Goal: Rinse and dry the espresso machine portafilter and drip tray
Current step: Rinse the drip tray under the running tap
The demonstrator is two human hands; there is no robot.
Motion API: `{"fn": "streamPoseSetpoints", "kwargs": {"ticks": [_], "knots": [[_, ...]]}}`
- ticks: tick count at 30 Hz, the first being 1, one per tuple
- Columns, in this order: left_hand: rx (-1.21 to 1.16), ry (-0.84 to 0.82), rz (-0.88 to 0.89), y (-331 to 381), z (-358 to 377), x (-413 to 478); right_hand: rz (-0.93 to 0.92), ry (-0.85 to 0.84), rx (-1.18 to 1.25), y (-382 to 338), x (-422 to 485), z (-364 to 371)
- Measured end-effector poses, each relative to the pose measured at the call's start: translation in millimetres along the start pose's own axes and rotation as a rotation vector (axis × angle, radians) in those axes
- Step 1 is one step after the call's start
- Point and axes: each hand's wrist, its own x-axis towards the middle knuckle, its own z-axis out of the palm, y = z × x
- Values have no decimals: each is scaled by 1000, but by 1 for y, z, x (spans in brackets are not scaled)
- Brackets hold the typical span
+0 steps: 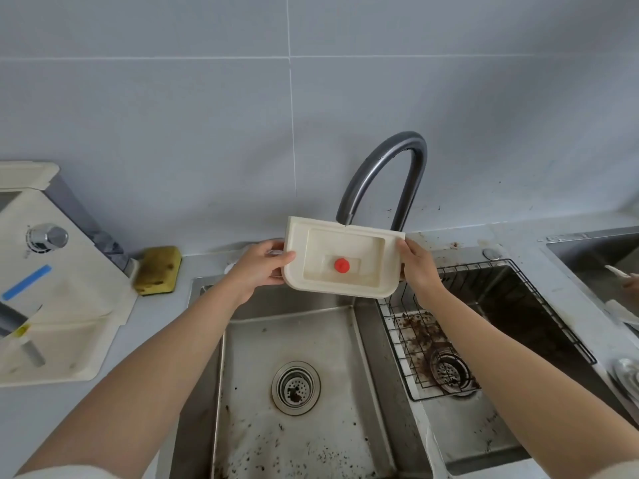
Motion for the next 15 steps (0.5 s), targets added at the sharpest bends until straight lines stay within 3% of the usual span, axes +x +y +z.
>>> {"fn": "streamPoseSetpoints", "kwargs": {"ticks": [7, 15], "knots": [[31, 20, -28, -5, -9, -10, 48, -38, -19, 4, -2, 12], [36, 113, 67, 1, -28, -18, 22, -76, 21, -4, 2, 33]]}}
